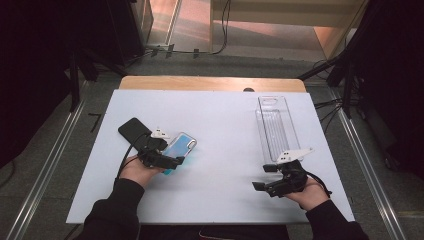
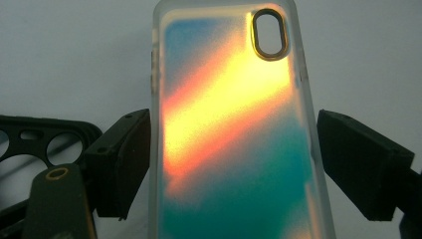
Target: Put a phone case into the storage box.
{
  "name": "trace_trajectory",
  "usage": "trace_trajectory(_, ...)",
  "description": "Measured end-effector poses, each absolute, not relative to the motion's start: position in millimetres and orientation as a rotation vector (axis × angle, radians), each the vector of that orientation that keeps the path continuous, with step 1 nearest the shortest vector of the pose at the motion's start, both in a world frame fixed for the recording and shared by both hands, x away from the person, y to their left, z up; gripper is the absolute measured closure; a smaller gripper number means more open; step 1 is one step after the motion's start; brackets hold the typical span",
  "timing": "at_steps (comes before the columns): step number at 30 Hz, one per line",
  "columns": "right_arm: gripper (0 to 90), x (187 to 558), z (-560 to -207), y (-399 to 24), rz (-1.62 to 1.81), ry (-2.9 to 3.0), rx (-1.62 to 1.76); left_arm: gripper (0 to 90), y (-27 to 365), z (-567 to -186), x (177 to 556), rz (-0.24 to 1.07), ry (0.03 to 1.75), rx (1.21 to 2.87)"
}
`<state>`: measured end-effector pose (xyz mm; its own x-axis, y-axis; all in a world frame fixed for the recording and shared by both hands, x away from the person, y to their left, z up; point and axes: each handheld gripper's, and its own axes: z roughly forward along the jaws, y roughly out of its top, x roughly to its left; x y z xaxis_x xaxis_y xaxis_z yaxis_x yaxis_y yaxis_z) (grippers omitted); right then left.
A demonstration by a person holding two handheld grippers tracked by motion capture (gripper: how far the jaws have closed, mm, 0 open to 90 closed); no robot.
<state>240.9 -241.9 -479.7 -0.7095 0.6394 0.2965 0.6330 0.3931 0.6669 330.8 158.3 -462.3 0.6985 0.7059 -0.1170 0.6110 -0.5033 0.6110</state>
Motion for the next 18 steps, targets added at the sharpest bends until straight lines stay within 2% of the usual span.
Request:
trace_trajectory(9, 16.4, 241.4, -475.5, -239.6, 1.275, 2.588, 1.218, 17.0, 144.6, -450.6, 319.1, 0.118, 0.943, 2.241)
trace_trajectory(18, 16.3, 241.4, -469.6, -231.0, 1.309, 2.565, 1.239, 17.0, 129.1, -446.3, 310.9, 0.122, 0.919, 2.197)
